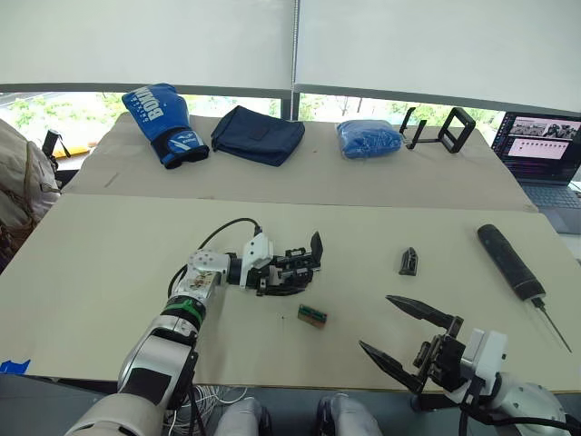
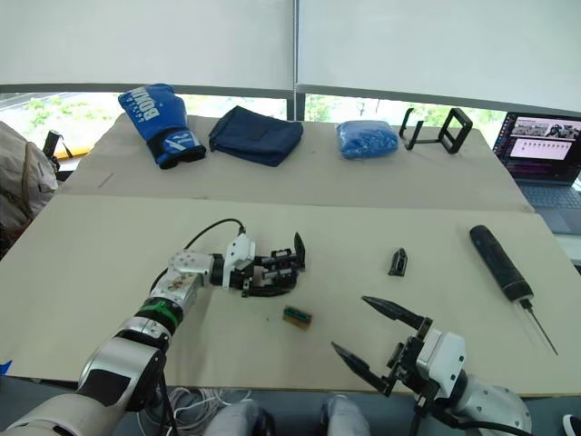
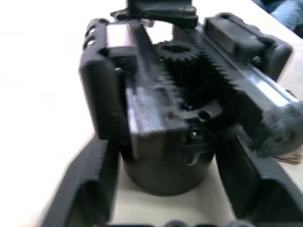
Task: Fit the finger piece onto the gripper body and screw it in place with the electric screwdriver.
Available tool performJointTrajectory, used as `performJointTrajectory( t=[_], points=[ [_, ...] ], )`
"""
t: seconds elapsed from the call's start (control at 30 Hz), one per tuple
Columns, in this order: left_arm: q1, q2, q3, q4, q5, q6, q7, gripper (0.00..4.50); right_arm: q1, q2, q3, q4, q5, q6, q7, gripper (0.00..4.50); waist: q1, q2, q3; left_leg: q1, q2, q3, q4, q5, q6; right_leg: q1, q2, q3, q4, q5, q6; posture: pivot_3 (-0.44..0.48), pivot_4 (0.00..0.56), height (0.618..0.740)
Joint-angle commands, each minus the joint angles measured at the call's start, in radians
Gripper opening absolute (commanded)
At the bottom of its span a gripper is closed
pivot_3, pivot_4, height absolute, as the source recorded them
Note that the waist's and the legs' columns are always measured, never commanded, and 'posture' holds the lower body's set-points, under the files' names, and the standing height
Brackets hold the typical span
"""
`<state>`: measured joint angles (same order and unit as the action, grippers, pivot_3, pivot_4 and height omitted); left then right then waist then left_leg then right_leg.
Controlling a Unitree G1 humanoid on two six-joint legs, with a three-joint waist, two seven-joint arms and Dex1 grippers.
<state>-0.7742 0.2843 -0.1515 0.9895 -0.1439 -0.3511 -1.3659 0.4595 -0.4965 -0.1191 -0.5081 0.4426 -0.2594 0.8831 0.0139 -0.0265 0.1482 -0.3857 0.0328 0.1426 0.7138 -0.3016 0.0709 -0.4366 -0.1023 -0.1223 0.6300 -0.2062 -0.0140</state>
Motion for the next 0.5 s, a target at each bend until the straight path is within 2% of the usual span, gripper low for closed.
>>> performJointTrajectory(
  t=[0.03, 0.1, 0.2, 0.33, 0.5],
  points=[
    [0.024, 0.029, 0.034, -0.072, -0.019, -0.001, -0.005, 2.32, 0.011, -0.001, -0.018, -0.033, 0.009, -0.036, -0.001, 4.50, -0.003, 0.000, 0.000, 0.000, 0.000, 0.000, 0.000, 0.000, 0.000, 0.000, 0.000, 0.000, 0.000, 0.001, -0.001, 0.000, 0.150, 0.740],
    [0.044, 0.035, 0.042, -0.131, -0.033, 0.047, 0.004, 2.32, 0.015, -0.003, -0.021, -0.030, 0.018, -0.031, 0.003, 4.50, -0.005, 0.000, 0.000, 0.000, 0.000, 0.000, 0.000, 0.000, 0.000, 0.000, 0.000, 0.001, 0.000, 0.001, -0.002, 0.000, 0.150, 0.740],
    [0.123, 0.014, 0.067, -0.420, -0.093, 0.230, 0.115, 2.32, 0.013, -0.012, -0.017, -0.025, 0.023, -0.027, 0.015, 4.50, -0.004, 0.000, 0.000, 0.000, 0.000, 0.000, 0.000, 0.003, -0.004, -0.001, 0.000, 0.001, 0.001, 0.001, -0.002, 0.000, 0.150, 0.740],
    [0.227, -0.011, 0.060, -0.718, -0.022, 0.362, 0.353, 2.32, -0.004, -0.010, -0.020, -0.021, 0.024, -0.028, 0.014, 4.50, 0.004, 0.000, 0.000, -0.003, 0.000, -0.002, 0.001, 0.002, -0.004, -0.001, -0.003, 0.004, 0.000, 0.002, -0.002, 0.000, 0.150, 0.740],
    [0.313, -0.062, 0.032, -0.911, 0.069, 0.468, 0.589, 2.32, -0.053, -0.010, -0.035, 0.000, 0.029, -0.023, 0.005, 4.50, 0.007, 0.000, 0.000, -0.002, -0.001, -0.002, 0.001, 0.002, -0.003, 0.000, -0.004, 0.004, 0.000, 0.002, -0.001, 0.000, 0.150, 0.740]
  ],
)
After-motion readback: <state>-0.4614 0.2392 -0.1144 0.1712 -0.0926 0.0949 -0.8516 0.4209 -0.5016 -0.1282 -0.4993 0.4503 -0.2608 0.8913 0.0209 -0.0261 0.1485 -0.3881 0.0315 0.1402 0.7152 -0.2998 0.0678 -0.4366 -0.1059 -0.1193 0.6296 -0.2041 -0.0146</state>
